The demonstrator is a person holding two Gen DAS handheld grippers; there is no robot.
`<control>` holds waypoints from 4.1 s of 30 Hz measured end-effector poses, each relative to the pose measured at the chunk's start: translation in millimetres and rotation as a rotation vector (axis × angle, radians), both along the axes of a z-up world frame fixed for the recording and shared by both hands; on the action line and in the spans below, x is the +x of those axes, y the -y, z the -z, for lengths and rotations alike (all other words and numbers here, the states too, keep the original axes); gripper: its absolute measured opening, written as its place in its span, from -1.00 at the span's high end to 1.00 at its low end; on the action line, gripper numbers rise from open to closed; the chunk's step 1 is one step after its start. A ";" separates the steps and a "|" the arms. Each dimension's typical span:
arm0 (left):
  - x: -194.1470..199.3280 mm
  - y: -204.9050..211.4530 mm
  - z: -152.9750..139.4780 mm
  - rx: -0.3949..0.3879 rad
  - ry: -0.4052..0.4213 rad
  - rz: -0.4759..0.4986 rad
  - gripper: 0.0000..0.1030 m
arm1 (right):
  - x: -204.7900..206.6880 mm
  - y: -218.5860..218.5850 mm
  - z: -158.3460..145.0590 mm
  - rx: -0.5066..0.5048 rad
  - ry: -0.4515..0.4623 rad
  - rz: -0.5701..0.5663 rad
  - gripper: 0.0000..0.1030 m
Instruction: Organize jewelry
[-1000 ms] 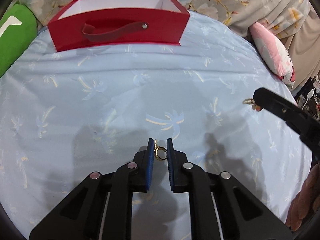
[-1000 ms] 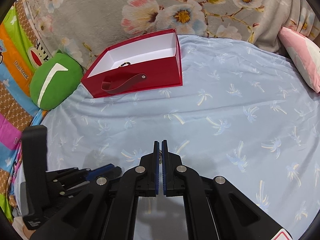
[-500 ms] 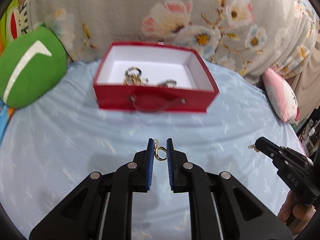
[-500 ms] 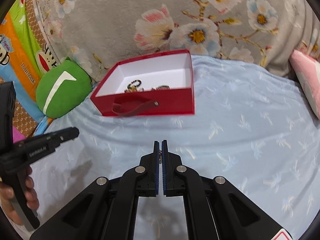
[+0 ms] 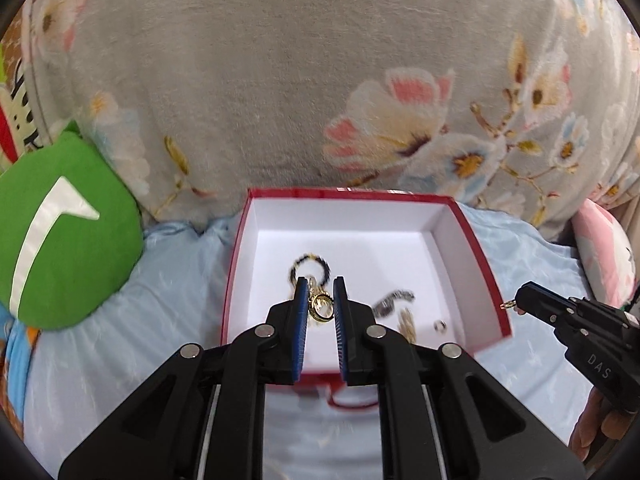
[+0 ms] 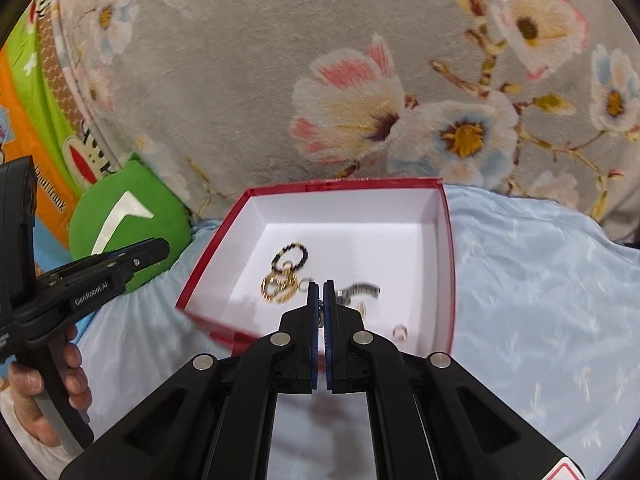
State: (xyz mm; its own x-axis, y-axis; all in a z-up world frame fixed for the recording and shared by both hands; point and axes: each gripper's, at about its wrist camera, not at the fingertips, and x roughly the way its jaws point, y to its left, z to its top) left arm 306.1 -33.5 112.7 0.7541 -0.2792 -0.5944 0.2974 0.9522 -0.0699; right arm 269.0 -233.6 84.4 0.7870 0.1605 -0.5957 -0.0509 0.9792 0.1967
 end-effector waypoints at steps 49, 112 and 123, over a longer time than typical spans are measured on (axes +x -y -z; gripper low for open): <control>164.8 63.6 73.3 0.099 -0.075 -0.080 -0.13 | 158.4 11.8 76.2 -0.087 -0.129 0.046 0.88; -40.7 9.3 88.5 0.178 -0.088 -0.235 -0.83 | -45.8 -42.2 71.8 -0.176 -0.036 0.231 -0.69; -38.2 10.2 96.5 0.197 -0.087 -0.253 -0.83 | -44.0 -47.0 75.9 -0.215 -0.023 0.240 -0.69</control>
